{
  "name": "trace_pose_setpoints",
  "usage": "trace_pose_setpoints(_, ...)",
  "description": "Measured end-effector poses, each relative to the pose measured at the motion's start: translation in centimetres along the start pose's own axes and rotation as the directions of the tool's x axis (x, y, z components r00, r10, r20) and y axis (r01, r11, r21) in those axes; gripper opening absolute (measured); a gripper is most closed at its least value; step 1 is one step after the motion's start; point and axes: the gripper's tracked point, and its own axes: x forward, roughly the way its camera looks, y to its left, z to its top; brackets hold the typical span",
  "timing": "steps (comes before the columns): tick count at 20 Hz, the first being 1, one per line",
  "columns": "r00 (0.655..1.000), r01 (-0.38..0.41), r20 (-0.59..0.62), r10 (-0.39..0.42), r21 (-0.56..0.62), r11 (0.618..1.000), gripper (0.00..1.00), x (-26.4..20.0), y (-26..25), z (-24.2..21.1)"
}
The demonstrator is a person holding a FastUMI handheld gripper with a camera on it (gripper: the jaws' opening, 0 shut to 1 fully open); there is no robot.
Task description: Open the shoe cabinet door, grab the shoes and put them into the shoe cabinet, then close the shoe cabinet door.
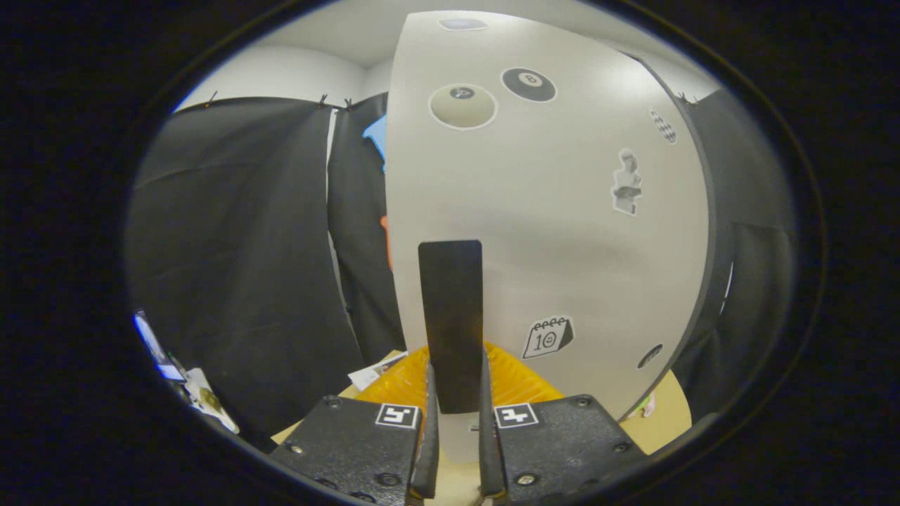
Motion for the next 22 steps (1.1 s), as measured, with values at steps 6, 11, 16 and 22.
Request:
trace_pose_setpoints(6,1.000,0.004,0.014,-0.004,0.008,1.000,0.25,-5.4,-2.5,-1.1)
trace_pose_setpoints(11,0.999,0.041,0.030,-0.041,-0.001,0.999,0.24,-10.3,-5.4,-1.7)
trace_pose_setpoints(16,0.994,0.110,0.030,-0.109,-0.017,0.994,0.19,-14.1,-9.0,-2.3)
trace_pose_setpoints(22,0.982,0.188,0.035,-0.187,-0.028,0.982,0.07,-17.1,-14.2,-2.5)
